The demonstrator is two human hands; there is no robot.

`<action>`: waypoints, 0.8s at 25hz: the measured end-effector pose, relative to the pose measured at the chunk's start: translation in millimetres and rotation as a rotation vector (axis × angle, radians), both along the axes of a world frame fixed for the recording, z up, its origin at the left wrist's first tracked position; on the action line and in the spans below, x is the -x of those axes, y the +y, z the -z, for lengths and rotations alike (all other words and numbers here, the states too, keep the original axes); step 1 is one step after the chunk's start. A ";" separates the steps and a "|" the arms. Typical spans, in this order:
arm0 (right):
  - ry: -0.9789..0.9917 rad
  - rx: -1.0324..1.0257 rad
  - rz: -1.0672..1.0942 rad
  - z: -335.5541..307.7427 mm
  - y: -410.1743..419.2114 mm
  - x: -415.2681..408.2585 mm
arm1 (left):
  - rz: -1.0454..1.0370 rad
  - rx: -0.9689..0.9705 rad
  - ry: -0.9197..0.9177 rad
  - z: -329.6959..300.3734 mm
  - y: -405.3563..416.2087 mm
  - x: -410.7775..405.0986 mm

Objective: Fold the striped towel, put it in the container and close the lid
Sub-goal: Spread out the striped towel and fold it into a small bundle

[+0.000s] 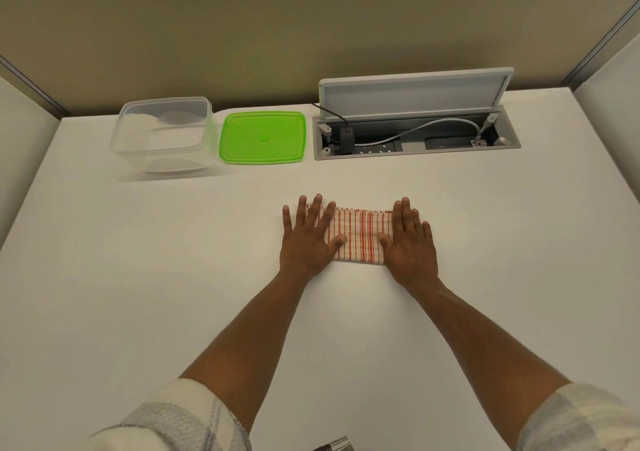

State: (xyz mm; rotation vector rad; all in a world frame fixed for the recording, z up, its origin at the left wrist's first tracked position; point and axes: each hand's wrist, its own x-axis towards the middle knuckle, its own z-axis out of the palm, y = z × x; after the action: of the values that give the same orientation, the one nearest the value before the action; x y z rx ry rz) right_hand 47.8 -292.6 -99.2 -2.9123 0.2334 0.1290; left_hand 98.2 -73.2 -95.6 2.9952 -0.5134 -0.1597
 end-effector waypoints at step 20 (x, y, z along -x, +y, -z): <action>0.071 -0.436 0.602 -41.6 18.8 -0.4 | -0.838 0.500 0.371 -39.0 -2.5 -3.3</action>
State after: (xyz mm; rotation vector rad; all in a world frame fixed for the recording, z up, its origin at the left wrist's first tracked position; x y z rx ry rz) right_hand 48.2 -273.8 -57.7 -2.2943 0.9443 0.1585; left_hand 101.6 -75.8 -56.6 2.3523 0.6373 -0.4178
